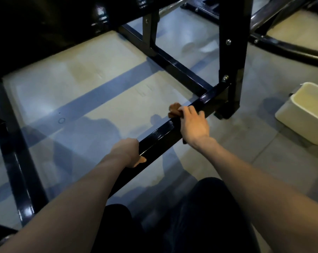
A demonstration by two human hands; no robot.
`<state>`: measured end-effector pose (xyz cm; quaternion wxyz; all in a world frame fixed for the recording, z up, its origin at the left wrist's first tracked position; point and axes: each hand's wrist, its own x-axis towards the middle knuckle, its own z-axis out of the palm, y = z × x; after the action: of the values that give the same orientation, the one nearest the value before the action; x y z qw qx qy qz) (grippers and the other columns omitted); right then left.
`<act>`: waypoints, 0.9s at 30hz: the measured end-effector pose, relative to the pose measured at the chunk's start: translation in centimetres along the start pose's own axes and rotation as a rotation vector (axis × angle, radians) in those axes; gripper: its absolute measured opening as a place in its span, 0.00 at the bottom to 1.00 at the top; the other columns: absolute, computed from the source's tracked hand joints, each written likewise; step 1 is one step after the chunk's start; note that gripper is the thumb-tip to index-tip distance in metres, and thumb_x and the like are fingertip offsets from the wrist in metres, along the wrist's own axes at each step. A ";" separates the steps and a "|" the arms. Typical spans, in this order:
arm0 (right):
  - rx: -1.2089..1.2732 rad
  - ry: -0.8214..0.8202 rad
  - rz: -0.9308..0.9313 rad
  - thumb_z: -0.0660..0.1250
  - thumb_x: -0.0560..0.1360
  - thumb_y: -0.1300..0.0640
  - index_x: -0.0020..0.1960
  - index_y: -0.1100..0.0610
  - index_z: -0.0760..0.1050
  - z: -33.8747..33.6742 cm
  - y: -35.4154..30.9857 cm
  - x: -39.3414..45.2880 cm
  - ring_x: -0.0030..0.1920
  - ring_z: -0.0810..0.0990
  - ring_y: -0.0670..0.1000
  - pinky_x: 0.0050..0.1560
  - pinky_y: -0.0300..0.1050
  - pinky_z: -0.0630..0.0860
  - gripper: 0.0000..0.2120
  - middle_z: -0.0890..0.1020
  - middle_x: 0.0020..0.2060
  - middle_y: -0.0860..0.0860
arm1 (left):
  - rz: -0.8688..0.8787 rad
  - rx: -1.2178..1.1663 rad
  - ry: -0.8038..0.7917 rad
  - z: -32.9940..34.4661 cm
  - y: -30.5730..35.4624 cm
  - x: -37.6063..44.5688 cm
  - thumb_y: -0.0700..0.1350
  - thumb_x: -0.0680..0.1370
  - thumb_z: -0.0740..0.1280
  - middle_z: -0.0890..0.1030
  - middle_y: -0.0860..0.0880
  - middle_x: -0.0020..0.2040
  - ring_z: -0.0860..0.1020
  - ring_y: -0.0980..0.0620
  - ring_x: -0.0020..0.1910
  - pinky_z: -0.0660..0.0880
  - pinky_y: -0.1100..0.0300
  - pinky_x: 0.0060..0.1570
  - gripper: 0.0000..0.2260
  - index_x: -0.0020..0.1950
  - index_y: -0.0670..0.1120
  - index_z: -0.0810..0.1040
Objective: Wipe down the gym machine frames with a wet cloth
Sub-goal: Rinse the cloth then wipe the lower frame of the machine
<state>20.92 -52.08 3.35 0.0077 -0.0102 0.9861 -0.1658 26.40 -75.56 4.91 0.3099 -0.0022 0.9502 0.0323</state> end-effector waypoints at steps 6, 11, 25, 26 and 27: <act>-0.132 -0.050 -0.263 0.57 0.85 0.52 0.78 0.46 0.65 -0.1 2.1 0.5 0.62 0.72 0.60 0.56 0.58 0.76 0.22 0.70 0.73 0.49 | 0.004 0.017 0.027 0.2 -0.4 0.3 0.64 0.74 0.73 0.80 0.45 0.52 0.81 0.42 0.54 0.75 0.55 0.47 0.24 0.59 0.47 0.79; -0.130 -0.014 0.116 0.53 0.86 0.51 0.75 0.49 0.67 -2.2 4.7 5.4 0.68 0.70 0.63 0.65 0.62 0.70 0.19 0.66 0.75 0.49 | -0.009 -0.004 0.028 0.2 -0.3 0.5 0.63 0.74 0.74 0.78 0.47 0.51 0.80 0.42 0.54 0.75 0.55 0.47 0.24 0.59 0.47 0.79; -0.001 0.073 0.121 0.57 0.84 0.55 0.74 0.48 0.70 -2.6 7.0 7.0 0.63 0.71 0.64 0.64 0.62 0.74 0.19 0.66 0.72 0.51 | 0.039 -0.055 0.082 0.3 -1.6 0.0 0.65 0.72 0.73 0.80 0.52 0.47 0.78 0.48 0.45 0.74 0.58 0.43 0.20 0.56 0.54 0.81; 0.018 0.078 0.153 0.56 0.84 0.54 0.73 0.48 0.71 -2.6 6.3 7.1 0.63 0.71 0.63 0.63 0.61 0.74 0.18 0.66 0.71 0.52 | 0.047 -0.065 0.091 0.3 -1.6 -0.1 0.65 0.72 0.73 0.80 0.52 0.46 0.77 0.48 0.45 0.72 0.58 0.41 0.19 0.57 0.54 0.81; 0.006 0.060 0.147 0.56 0.84 0.54 0.72 0.49 0.71 -2.2 5.4 6.4 0.63 0.71 0.63 0.62 0.60 0.75 0.18 0.66 0.70 0.52 | 0.055 -0.073 0.097 0.3 -1.5 -0.4 0.64 0.73 0.73 0.80 0.52 0.47 0.77 0.48 0.46 0.71 0.58 0.41 0.20 0.58 0.55 0.81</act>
<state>14.36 -46.39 3.58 -0.0099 0.0670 0.9835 -0.1679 26.91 -77.06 4.80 0.2623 0.0113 0.9620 0.0752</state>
